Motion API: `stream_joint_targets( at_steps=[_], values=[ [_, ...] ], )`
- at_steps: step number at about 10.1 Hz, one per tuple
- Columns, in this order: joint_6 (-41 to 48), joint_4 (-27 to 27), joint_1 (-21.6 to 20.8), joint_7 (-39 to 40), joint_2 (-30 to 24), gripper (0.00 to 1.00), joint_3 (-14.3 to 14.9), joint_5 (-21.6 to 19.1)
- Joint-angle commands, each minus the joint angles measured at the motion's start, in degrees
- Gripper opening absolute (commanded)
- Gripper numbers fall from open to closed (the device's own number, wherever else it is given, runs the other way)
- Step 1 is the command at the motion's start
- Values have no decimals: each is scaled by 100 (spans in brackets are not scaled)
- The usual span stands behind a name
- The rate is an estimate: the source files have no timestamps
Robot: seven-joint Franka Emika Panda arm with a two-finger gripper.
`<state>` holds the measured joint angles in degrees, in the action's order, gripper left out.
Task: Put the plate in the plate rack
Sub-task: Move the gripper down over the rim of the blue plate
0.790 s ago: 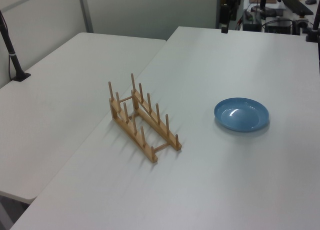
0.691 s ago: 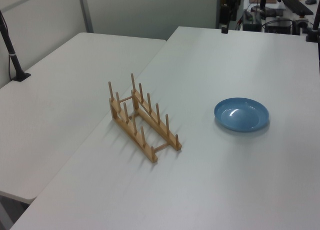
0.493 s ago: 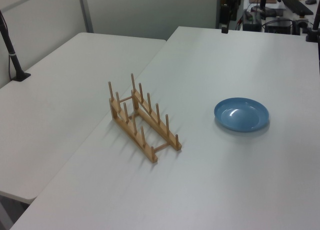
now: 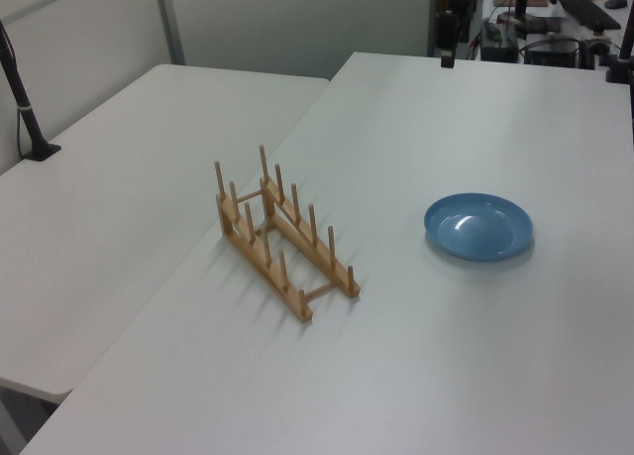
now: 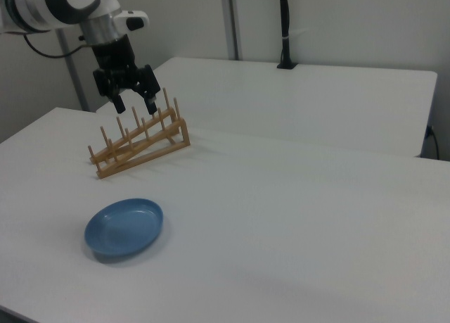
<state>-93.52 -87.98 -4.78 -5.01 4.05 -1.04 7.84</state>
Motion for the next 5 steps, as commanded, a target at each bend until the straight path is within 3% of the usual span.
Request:
stream_joint_targets(
  at_steps=[1,2,4,5],
  values=[
    [-123,-455,4,1523,60,100,69,-125],
    [-245,-770,13,2147,113,100,69,-125],
    [-1296,-1605,-14,2320,375,100,69,-38],
    [-1440,-1652,-14,2320,699,100,69,50]
  ],
)
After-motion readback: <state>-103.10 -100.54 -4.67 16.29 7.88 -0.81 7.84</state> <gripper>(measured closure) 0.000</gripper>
